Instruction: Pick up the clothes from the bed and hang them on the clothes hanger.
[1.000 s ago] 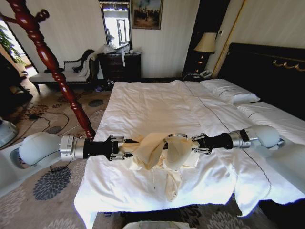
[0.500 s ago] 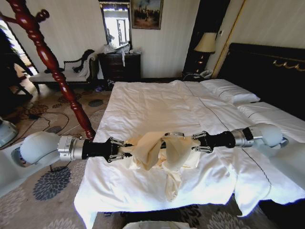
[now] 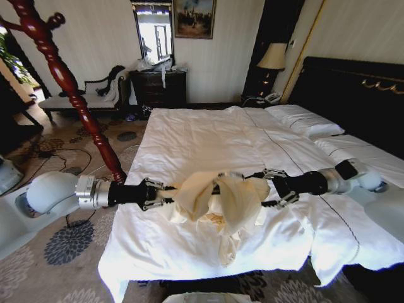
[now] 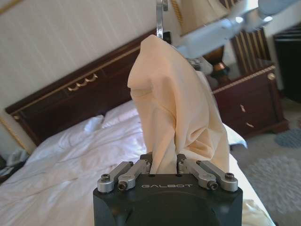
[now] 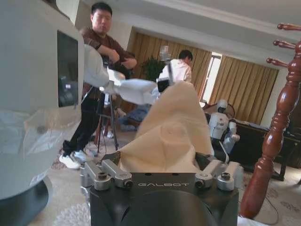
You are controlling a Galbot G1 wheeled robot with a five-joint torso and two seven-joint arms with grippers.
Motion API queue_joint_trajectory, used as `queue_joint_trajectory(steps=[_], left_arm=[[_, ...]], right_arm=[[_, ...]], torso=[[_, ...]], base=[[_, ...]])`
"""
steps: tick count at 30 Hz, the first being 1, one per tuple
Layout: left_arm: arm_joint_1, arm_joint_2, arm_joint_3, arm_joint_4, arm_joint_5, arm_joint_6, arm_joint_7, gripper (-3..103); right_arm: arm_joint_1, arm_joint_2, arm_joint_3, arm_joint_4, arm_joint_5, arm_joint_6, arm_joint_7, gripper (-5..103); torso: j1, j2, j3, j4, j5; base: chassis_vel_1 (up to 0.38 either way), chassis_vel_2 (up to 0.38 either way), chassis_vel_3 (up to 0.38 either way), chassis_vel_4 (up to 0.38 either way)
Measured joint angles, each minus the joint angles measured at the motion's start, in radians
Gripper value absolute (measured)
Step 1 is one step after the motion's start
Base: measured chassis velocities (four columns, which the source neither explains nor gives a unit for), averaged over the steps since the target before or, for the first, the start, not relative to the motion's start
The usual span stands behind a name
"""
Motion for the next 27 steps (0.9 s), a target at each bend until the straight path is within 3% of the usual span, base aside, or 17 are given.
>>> queue_joint_trajectory(steps=[1, 3, 5, 6, 9, 12, 18, 23, 26, 27], left_arm=[[0.000, 0.000, 0.000, 0.000, 0.000, 0.000, 0.000, 19], [0.001, -0.022, -0.007, 0.012, -0.007, 0.004, -0.010, 19], [0.008, -0.036, -0.010, 0.022, -0.008, 0.004, -0.013, 19], [0.008, -0.036, -0.010, 0.022, -0.008, 0.004, -0.013, 19], [0.011, -0.053, -0.011, 0.030, -0.009, 0.005, -0.015, 19], [0.008, -0.066, -0.011, 0.032, -0.027, 0.007, -0.021, 19], [-0.016, -0.093, -0.024, 0.062, -0.084, 0.021, -0.060, 19], [-0.083, -0.154, -0.035, 0.123, -0.194, 0.100, -0.229, 19], [-0.162, -0.210, -0.022, 0.200, -0.280, 0.191, -0.450, 19], [-0.162, -0.210, -0.022, 0.200, -0.280, 0.191, -0.450, 19]], right_arm=[[0.000, 0.000, 0.000, 0.000, 0.000, 0.000, 0.000, 85], [-0.005, 0.008, 0.000, 0.009, 0.069, 0.012, 0.053, 95], [-0.003, 0.024, 0.001, 0.028, 0.164, 0.034, 0.148, 100], [-0.003, 0.024, 0.001, 0.028, 0.164, 0.034, 0.148, 100], [0.012, 0.046, 0.007, 0.061, 0.289, 0.071, 0.287, 100], [0.017, 0.062, 0.017, 0.081, 0.358, 0.090, 0.361, 100], [0.017, 0.112, 0.051, 0.093, 0.407, 0.128, 0.479, 100], [0.003, 0.168, 0.151, 0.059, 0.379, 0.148, 0.586, 100], [-0.033, 0.213, 0.252, 0.010, 0.303, 0.152, 0.646, 100], [-0.033, 0.213, 0.252, 0.010, 0.303, 0.152, 0.646, 100]], torso=[[0.000, 0.000, 0.000, 0.0000, 0.0000], [0.000, 0.000, 0.000, -0.0002, 0.0003], [0.000, 0.000, 0.000, 0.0000, 0.0004], [0.000, 0.000, 0.000, 0.0000, 0.0004], [0.000, 0.000, 0.000, 0.0002, -0.0001], [0.000, 0.000, 0.000, 0.0001, 0.0003], [0.000, 0.000, 0.000, 0.0003, 0.0002], [0.000, 0.000, 0.000, 0.0000, 0.0003], [0.000, 0.000, 0.000, -0.0003, 0.0001], [0.000, 0.000, 0.000, -0.0003, 0.0001]], base=[[0.000, 0.000, 0.000, 0.000], [0.000, 0.000, 0.000, 0.000], [0.000, 0.000, 0.000, 0.000], [0.000, 0.000, 0.000, 0.000], [0.000, 0.000, 0.000, 0.000], [0.000, 0.000, 0.000, 0.000], [0.000, 0.000, 0.000, 0.000], [0.000, 0.000, 0.000, 0.000], [0.000, 0.000, 0.000, 0.000], [0.000, 0.000, 0.000, 0.000]])
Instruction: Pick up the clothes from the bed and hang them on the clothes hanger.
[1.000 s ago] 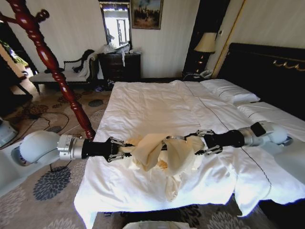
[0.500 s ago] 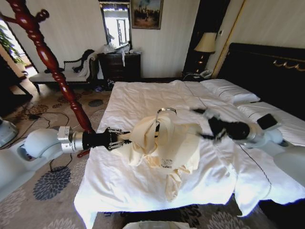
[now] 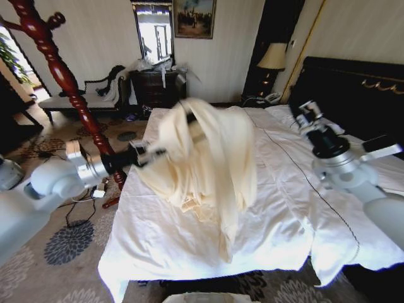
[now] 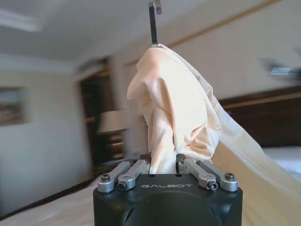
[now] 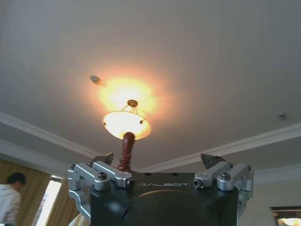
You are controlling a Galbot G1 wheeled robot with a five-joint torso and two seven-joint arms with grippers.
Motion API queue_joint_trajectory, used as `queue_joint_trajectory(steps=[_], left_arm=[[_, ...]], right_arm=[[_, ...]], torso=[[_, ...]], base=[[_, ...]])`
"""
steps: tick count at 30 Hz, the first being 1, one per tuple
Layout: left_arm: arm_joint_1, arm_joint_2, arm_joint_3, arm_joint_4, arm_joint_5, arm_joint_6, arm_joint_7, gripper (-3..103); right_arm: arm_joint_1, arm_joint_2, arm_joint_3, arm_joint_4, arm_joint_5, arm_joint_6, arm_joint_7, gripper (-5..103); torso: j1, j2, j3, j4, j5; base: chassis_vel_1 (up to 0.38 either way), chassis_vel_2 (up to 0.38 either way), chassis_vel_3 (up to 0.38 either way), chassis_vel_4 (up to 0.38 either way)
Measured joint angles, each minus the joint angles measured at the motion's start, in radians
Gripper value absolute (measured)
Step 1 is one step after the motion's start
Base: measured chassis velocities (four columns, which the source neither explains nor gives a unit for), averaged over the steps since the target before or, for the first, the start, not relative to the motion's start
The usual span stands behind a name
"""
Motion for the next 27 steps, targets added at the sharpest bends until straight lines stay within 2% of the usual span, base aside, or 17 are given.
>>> queue_joint_trajectory(steps=[1, 3, 5, 6, 9, 13, 14, 15, 16, 18, 20, 21, 22, 24, 27], left_arm=[[-0.013, -0.005, 0.002, 0.013, -0.012, 0.017, -0.034, 19], [-0.061, -0.012, 0.007, 0.059, -0.071, 0.086, -0.143, 19], [-0.100, -0.003, 0.010, 0.092, -0.107, 0.143, -0.206, 19], [-0.100, -0.003, 0.010, 0.092, -0.107, 0.143, -0.206, 19], [-0.197, 0.017, 0.028, 0.170, -0.167, 0.218, -0.256, 19], [-0.314, 0.046, 0.060, 0.270, -0.227, 0.289, -0.263, 19], [-0.379, 0.061, 0.084, 0.328, -0.247, 0.336, -0.261, 19], [-0.418, 0.068, 0.105, 0.359, -0.255, 0.367, -0.257, 19], [-0.418, 0.068, 0.105, 0.359, -0.255, 0.367, -0.257, 19], [-0.495, 0.069, 0.164, 0.416, -0.255, 0.410, -0.245, 19], [-0.587, 0.052, 0.233, 0.471, -0.251, 0.429, -0.238, 19], [-0.587, 0.052, 0.233, 0.471, -0.251, 0.429, -0.238, 19], [-0.681, 0.025, 0.293, 0.522, -0.246, 0.436, -0.229, 19], [-0.776, -0.013, 0.349, 0.577, -0.228, 0.436, -0.219, 19], [-0.837, -0.046, 0.386, 0.621, -0.203, 0.435, -0.213, 19]], right_arm=[[-0.006, 0.008, 0.012, -0.004, -0.008, 0.000, 0.006, 100], [-0.031, 0.037, 0.042, -0.012, -0.027, 0.002, 0.024, 100], [-0.048, 0.058, 0.052, -0.012, -0.048, 0.004, 0.027, 100], [-0.048, 0.058, 0.052, -0.012, -0.048, 0.004, 0.027, 100], [-0.066, 0.082, 0.054, -0.011, -0.073, 0.006, 0.027, 100], [-0.067, 0.097, 0.039, -0.011, -0.083, 0.007, 0.024, 100], [-0.064, 0.101, 0.030, -0.015, -0.087, 0.006, 0.023, 100], [-0.061, 0.104, 0.024, -0.017, -0.090, 0.007, 0.022, 100], [-0.061, 0.104, 0.024, -0.017, -0.090, 0.007, 0.022, 100], [-0.057, 0.108, 0.016, -0.020, -0.092, 0.007, 0.020, 100], [-0.056, 0.111, 0.010, -0.021, -0.096, 0.007, 0.019, 100], [-0.056, 0.111, 0.010, -0.021, -0.096, 0.007, 0.019, 100], [-0.057, 0.114, 0.007, -0.021, -0.101, 0.007, 0.016, 100], [-0.064, 0.118, 0.008, -0.021, -0.108, 0.007, 0.009, 100], [-0.078, 0.119, 0.019, -0.018, -0.113, 0.007, 0.001, 100]], torso=[[0.000, 0.000, 0.000, -0.0002, 0.0001], [0.000, 0.000, 0.000, 0.0002, 0.0001], [0.000, 0.000, 0.000, 0.0003, 0.0000], [0.000, 0.000, 0.000, 0.0003, 0.0000], [0.000, 0.000, 0.000, 0.0003, 0.0000], [0.000, 0.000, 0.000, 0.0001, 0.0004], [0.000, 0.000, 0.000, 0.0007, 0.0003], [0.000, 0.000, 0.000, 0.0010, 0.0002], [0.000, 0.000, 0.000, 0.0010, 0.0002], [0.000, 0.000, 0.000, 0.0013, -0.0003], [0.000, 0.000, 0.000, 0.0006, -0.0007], [0.000, 0.000, 0.000, 0.0006, -0.0007], [0.000, 0.000, 0.000, 0.0001, -0.0004], [0.000, 0.000, 0.000, -0.0002, 0.0010], [0.000, 0.000, 0.000, -0.0001, 0.0006]], base=[[0.000, 0.000, 0.000, 0.000], [0.000, 0.000, 0.000, 0.000], [0.000, 0.000, 0.000, 0.000], [0.000, 0.000, 0.000, 0.000], [0.000, 0.000, 0.000, 0.000], [0.000, 0.000, 0.000, 0.000], [0.000, 0.000, 0.000, 0.000], [0.000, 0.000, 0.000, 0.000], [0.000, 0.000, 0.000, 0.000], [0.000, 0.000, 0.000, 0.000], [0.000, 0.000, 0.000, 0.000], [0.000, 0.000, 0.000, 0.000], [0.000, 0.000, 0.000, 0.000], [0.000, 0.000, 0.000, 0.000], [0.000, 0.000, 0.000, 0.000]])
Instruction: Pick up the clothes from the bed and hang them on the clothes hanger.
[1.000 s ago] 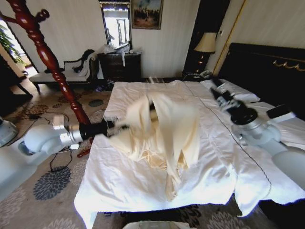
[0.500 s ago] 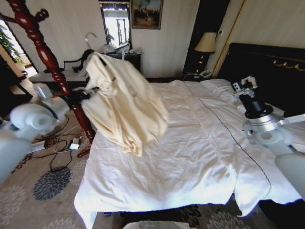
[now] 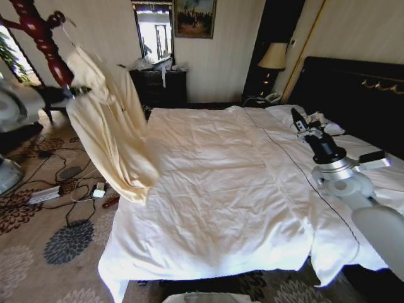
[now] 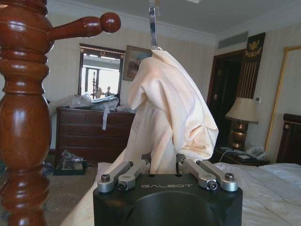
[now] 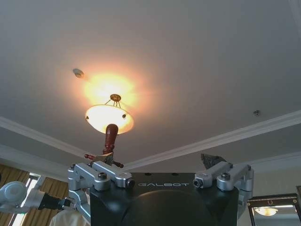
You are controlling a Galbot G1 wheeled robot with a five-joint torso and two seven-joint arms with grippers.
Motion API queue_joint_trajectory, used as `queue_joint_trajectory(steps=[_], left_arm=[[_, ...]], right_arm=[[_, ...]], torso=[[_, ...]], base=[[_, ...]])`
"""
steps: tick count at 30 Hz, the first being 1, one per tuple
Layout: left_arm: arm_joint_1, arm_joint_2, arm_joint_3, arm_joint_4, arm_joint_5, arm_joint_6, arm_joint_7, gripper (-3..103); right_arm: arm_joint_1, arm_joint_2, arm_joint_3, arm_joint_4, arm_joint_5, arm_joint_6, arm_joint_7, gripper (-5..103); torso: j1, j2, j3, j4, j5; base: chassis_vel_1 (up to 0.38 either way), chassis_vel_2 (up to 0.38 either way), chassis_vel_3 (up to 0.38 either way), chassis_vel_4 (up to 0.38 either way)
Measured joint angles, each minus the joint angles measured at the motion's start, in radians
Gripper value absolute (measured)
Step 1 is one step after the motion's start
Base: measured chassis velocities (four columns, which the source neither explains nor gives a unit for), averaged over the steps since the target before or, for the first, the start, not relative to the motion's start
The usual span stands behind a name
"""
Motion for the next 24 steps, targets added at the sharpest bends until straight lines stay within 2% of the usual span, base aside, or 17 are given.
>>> queue_joint_trajectory(steps=[1, 5, 9, 13, 19, 24], left_arm=[[-0.031, -0.016, 0.020, 0.022, 0.007, 0.000, -0.001, 19], [-0.085, -0.044, 0.052, 0.063, 0.011, 0.011, -0.018, 19], [-0.132, -0.068, 0.089, 0.116, 0.011, 0.031, -0.033, 19], [-0.178, -0.103, 0.128, 0.197, 0.022, 0.048, -0.036, 19], [-0.226, -0.142, 0.148, 0.253, 0.036, 0.048, -0.032, 19], [-0.232, -0.147, 0.138, 0.257, 0.038, 0.051, -0.037, 19]], right_arm=[[-0.013, 0.000, 0.012, 0.003, -0.002, 0.000, -0.005, 100], [-0.055, -0.005, 0.053, 0.007, -0.003, 0.000, -0.019, 100], [-0.099, -0.017, 0.101, 0.007, -0.003, 0.000, -0.035, 100], [-0.126, -0.025, 0.133, 0.009, -0.003, 0.001, -0.043, 100], [-0.140, -0.029, 0.149, 0.008, -0.003, 0.004, -0.049, 100], [-0.155, -0.028, 0.160, 0.005, -0.005, 0.005, -0.057, 100]], torso=[[0.000, 0.000, 0.000, 0.0001, -0.0008], [0.000, 0.000, 0.000, 0.0006, 0.0000], [0.000, 0.000, 0.000, 0.0000, -0.0001], [0.000, 0.000, 0.000, 0.0008, -0.0006], [0.000, 0.000, 0.000, 0.0001, -0.0001], [0.000, 0.000, 0.000, 0.0001, -0.0002]], base=[[0.000, 0.000, 0.000, 0.000], [0.000, 0.000, 0.000, 0.000], [0.000, 0.000, 0.000, 0.000], [0.000, 0.000, 0.000, 0.000], [0.000, 0.000, 0.000, 0.000], [0.000, 0.000, 0.000, 0.000]])
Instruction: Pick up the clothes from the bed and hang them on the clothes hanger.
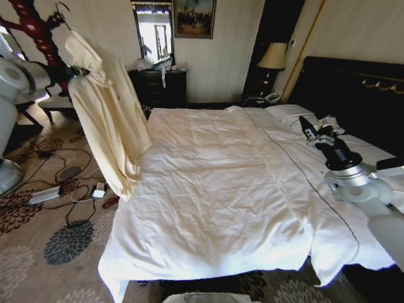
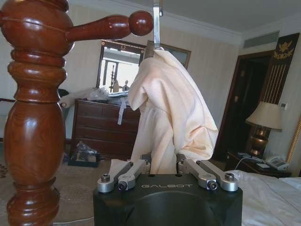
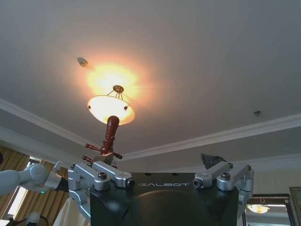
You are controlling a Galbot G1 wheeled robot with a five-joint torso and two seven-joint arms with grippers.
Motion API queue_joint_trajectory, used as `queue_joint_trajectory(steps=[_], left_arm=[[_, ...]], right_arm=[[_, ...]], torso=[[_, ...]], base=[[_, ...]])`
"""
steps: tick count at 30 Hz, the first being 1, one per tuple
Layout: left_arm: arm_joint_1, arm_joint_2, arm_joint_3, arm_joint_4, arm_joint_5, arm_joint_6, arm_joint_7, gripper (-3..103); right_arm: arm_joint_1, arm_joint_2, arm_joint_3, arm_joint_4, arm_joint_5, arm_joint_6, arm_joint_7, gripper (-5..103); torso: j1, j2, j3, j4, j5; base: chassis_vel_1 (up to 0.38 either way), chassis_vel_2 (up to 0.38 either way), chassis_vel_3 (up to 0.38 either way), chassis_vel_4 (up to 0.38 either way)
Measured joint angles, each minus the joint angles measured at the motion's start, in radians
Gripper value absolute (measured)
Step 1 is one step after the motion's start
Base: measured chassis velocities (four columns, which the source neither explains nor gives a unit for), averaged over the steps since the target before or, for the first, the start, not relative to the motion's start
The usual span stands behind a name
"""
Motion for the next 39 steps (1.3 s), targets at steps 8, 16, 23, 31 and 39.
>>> queue_joint_trajectory(steps=[8, 16, 23, 31, 39], left_arm=[[0.031, 0.021, -0.026, 0.002, 0.006, 0.020, -0.014, 19], [0.073, 0.031, -0.047, 0.004, 0.013, 0.017, 0.008, 19], [0.107, 0.031, -0.083, -0.018, 0.028, -0.012, 0.032, 19], [0.217, 0.096, -0.182, -0.126, 0.050, -0.115, 0.023, 34], [0.342, 0.197, -0.264, -0.237, 0.036, -0.143, 0.015, 66]], right_arm=[[0.001, 0.005, 0.002, -0.007, -0.004, 0.001, -0.003, 100], [0.000, 0.014, -0.003, -0.008, -0.010, 0.002, -0.003, 100], [-0.020, 0.014, 0.012, -0.005, -0.011, 0.004, -0.002, 100], [-0.039, 0.016, 0.027, -0.001, -0.016, 0.004, -0.002, 100], [-0.039, 0.022, 0.010, 0.015, -0.020, 0.004, 0.004, 100]], torso=[[0.000, 0.000, 0.000, 0.0006, -0.0004], [0.000, 0.000, 0.000, 0.0002, -0.0002], [0.000, 0.000, 0.000, -0.0001, -0.0002], [0.000, 0.000, 0.000, 0.0003, -0.0004], [0.000, 0.000, 0.000, 0.0004, -0.0004]], base=[[0.000, 0.000, 0.000, 0.000], [0.000, 0.000, 0.000, 0.000], [0.000, 0.000, 0.000, 0.000], [0.000, 0.000, 0.000, 0.000], [0.000, 0.000, 0.000, 0.000]])
